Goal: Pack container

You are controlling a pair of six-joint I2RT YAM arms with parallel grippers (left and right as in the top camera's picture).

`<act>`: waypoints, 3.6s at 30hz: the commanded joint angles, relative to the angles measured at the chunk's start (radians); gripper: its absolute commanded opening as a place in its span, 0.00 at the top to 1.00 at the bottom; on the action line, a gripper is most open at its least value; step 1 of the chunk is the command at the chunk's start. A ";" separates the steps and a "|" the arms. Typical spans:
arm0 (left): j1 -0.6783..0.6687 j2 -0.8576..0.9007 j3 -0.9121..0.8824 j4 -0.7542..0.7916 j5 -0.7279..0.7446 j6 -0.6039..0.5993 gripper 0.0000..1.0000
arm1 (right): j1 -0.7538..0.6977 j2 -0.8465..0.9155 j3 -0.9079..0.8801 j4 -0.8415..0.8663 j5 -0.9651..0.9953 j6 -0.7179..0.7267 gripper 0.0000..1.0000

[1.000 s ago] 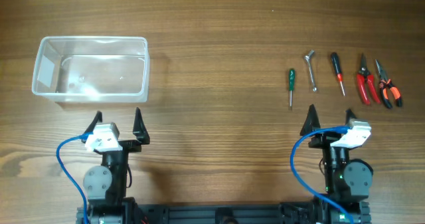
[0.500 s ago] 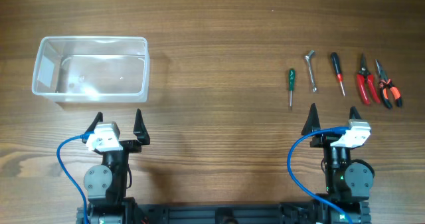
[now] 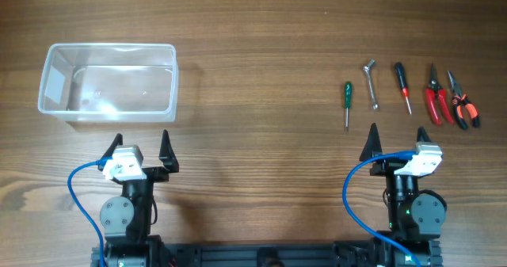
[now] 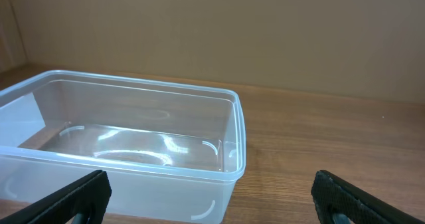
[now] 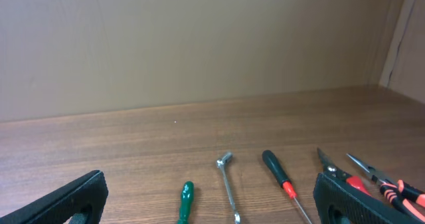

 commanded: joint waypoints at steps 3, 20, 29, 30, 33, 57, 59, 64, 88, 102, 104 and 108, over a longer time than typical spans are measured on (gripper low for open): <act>0.006 -0.002 -0.002 -0.007 0.005 0.016 0.00 | -0.003 0.001 -0.001 0.004 -0.019 -0.010 0.00; 0.006 -0.002 -0.002 -0.007 0.005 0.016 0.00 | -0.003 0.001 0.000 0.005 -0.019 -0.010 0.00; 0.006 -0.002 -0.002 -0.007 0.005 0.016 0.00 | -0.003 0.001 0.000 0.005 -0.019 -0.010 0.00; 0.006 -0.002 -0.002 -0.007 0.005 0.016 0.00 | -0.003 0.001 -0.001 0.004 -0.019 -0.010 0.00; 0.006 -0.002 -0.002 -0.007 0.005 0.016 0.00 | -0.003 0.001 0.000 0.006 -0.021 -0.006 0.00; 0.005 0.176 0.225 -0.190 0.019 -0.277 0.00 | -0.003 0.144 0.121 -0.222 -0.237 0.232 0.00; 0.005 0.274 0.314 -0.230 0.007 -0.276 0.00 | -0.003 0.236 0.178 -0.242 -0.238 0.204 0.00; 0.005 0.586 0.584 -0.306 0.001 -0.276 0.00 | -0.003 0.545 0.409 -0.285 -0.236 0.103 0.00; 0.005 1.295 1.378 -0.877 0.105 -0.284 0.00 | -0.100 1.189 1.139 -0.786 -0.126 0.220 0.00; -0.125 1.820 1.717 -1.048 -0.075 -0.012 0.03 | -0.113 1.201 1.138 -0.819 -0.126 0.235 0.00; -0.123 1.854 1.725 -1.040 -0.075 -0.006 0.02 | -0.113 1.201 1.138 -0.825 -0.127 0.238 0.00; -0.108 1.913 1.725 -1.032 -0.074 0.017 0.05 | -0.113 1.201 1.138 -0.824 -0.126 0.237 0.00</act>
